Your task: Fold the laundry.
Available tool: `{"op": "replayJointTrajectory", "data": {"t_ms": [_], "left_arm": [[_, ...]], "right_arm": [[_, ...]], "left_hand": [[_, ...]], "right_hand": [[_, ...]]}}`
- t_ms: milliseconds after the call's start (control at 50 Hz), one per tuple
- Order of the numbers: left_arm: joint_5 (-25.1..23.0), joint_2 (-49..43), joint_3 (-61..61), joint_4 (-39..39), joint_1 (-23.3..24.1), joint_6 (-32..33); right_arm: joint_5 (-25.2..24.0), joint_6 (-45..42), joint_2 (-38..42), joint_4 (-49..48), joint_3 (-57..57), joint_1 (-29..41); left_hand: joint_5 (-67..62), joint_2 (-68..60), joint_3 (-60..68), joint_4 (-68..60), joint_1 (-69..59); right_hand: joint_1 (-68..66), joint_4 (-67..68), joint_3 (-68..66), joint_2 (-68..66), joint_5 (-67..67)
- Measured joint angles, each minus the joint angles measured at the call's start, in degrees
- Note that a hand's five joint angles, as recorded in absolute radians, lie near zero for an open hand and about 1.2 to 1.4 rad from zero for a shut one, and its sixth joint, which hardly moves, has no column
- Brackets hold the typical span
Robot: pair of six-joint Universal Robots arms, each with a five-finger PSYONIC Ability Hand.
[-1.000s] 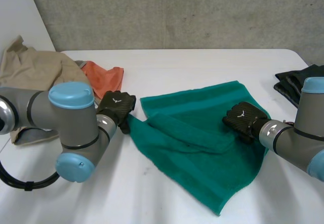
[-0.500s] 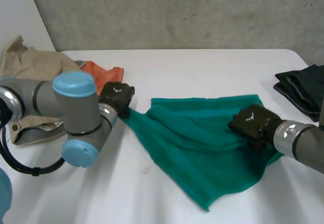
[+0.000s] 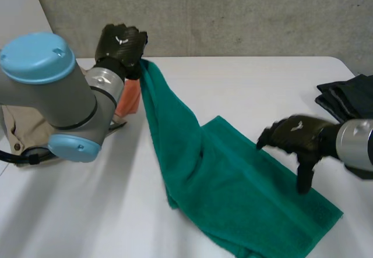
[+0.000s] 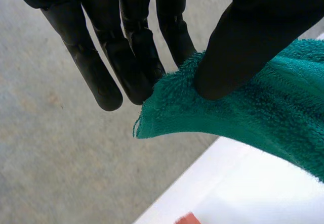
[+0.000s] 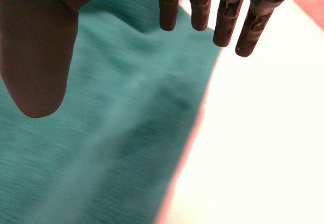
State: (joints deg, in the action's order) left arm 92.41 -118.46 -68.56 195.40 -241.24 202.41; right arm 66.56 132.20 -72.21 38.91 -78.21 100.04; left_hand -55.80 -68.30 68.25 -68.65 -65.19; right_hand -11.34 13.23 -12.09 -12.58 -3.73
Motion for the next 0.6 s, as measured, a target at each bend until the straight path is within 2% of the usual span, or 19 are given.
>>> {"op": "replayJointTrajectory", "data": {"t_ms": [140,240,340,420,460,480,500,600], "left_arm": [[-3.03,5.55,-1.27,-0.11,1.30,-0.06],[-6.35,11.45,-2.49,-0.11,2.91,-0.02],[-8.45,15.18,-3.20,-0.11,4.26,0.00],[-10.04,17.42,-3.56,-0.15,5.75,0.04],[-10.73,18.29,-3.62,-0.17,6.72,0.06],[-10.85,18.45,-3.63,-0.18,6.92,0.06],[-11.20,18.94,-3.64,-0.19,7.61,0.07],[-11.52,19.43,-3.64,-0.28,8.49,0.09]], "right_arm": [[4.09,0.22,4.27,-7.53,6.55,-0.34],[4.08,1.54,10.17,-19.25,10.85,2.29],[3.37,4.65,14.57,-26.66,13.95,5.80],[-0.13,12.21,20.06,-31.04,18.56,9.26],[-4.42,18.97,23.46,-31.53,21.43,10.67],[-4.95,19.77,23.84,-31.53,21.75,10.80],[-8.38,24.76,26.06,-31.37,23.60,11.59],[-14.93,34.65,30.87,-30.72,26.87,13.73]], "left_hand": [[0.01,0.00,0.00,0.00,0.00],[-0.01,0.00,0.01,-0.01,0.00],[0.00,0.00,0.01,-0.01,0.00],[0.00,0.00,0.02,-0.02,0.00],[0.00,-0.05,0.02,-0.02,0.00],[0.00,-0.05,0.02,-0.02,0.00],[0.00,-0.10,0.02,-0.02,0.00],[0.00,-0.10,0.10,-0.02,0.00]], "right_hand": [[0.00,0.00,0.00,0.00,0.00],[0.00,0.00,0.00,0.00,0.00],[0.00,0.00,0.00,0.00,0.00],[0.00,0.00,0.00,0.00,0.00],[0.00,0.00,0.00,0.00,0.00],[0.00,0.00,0.00,0.00,0.00],[0.00,0.00,0.00,0.00,0.00],[0.00,0.00,0.00,0.00,0.00]]}}
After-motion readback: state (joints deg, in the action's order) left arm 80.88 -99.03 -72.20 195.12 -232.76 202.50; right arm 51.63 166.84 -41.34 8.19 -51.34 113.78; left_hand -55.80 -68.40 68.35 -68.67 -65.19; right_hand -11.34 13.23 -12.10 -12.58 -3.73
